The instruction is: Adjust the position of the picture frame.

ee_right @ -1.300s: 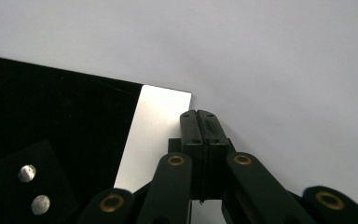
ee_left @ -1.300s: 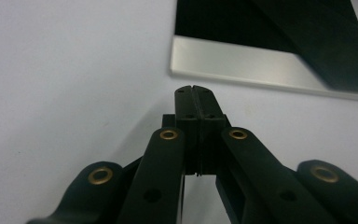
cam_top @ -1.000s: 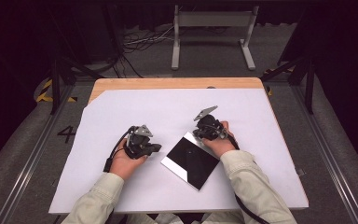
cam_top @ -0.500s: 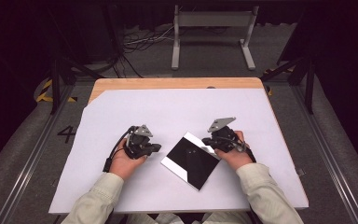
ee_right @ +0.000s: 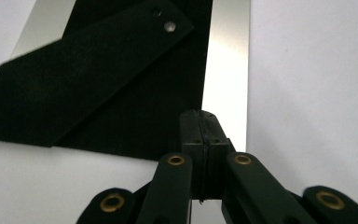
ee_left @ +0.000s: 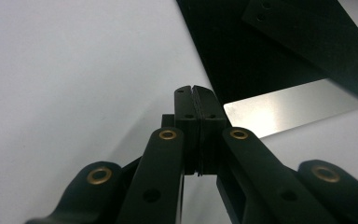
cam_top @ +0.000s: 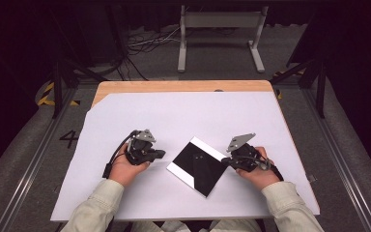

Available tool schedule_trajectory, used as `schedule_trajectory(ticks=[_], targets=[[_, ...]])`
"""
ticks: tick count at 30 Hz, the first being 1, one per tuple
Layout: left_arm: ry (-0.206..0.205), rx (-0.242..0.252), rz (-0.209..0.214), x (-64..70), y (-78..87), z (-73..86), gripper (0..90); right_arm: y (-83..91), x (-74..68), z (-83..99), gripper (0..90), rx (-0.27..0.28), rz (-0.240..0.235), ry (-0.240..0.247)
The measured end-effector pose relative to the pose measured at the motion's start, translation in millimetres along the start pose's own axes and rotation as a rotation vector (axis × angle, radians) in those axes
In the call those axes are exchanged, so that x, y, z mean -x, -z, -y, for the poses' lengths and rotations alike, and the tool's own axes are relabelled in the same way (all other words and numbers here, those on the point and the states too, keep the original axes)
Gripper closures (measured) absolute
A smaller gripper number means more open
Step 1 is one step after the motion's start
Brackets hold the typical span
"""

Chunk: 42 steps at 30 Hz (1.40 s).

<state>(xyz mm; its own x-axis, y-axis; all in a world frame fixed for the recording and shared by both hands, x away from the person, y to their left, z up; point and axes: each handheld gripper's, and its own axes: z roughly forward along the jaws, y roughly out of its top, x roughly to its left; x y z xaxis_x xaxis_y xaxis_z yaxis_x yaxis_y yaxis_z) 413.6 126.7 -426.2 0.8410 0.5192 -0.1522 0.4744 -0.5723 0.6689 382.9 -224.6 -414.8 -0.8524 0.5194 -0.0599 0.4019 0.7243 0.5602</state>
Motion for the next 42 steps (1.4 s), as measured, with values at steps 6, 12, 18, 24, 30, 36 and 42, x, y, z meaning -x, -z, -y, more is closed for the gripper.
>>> schedule_trajectory(ticks=[6,12,18,24,30,36,42], targets=[[-0.012,-0.029,0.01,1.6,-4.2,-0.5,88.9,1.0,-2.4,4.6,90.0,-0.052,-0.011,0.015],[-0.004,-0.03,0.01,-0.2,-4.7,0.7,88.7,-1.0,3.2,9.0,90.0,-0.065,-0.021,-0.005],[0.004,-0.037,0.006,-1.3,-3.9,1.2,88.3,-4.2,1.4,4.6,90.0,-0.053,0.021,-0.007],[0.015,-0.038,0.01,-5.2,-0.4,3.2,88.1,-18.0,5.5,-9.9,90.0,-0.023,0.109,-0.038],[0.033,-0.028,0.0,-9.3,1.6,6.2,88.4,-33.4,17.8,-25.9,90.0,0.016,0.127,-0.075],[0.035,-0.025,-0.012,-10.4,4.5,8.8,88.5,-46.1,30.7,-45.2,90.0,0.008,0.119,-0.091],[0.05,-0.007,-0.014,-12.9,9.0,11.1,88.7,-59.6,36.4,-67.3,90.0,-0.016,0.138,-0.079]])
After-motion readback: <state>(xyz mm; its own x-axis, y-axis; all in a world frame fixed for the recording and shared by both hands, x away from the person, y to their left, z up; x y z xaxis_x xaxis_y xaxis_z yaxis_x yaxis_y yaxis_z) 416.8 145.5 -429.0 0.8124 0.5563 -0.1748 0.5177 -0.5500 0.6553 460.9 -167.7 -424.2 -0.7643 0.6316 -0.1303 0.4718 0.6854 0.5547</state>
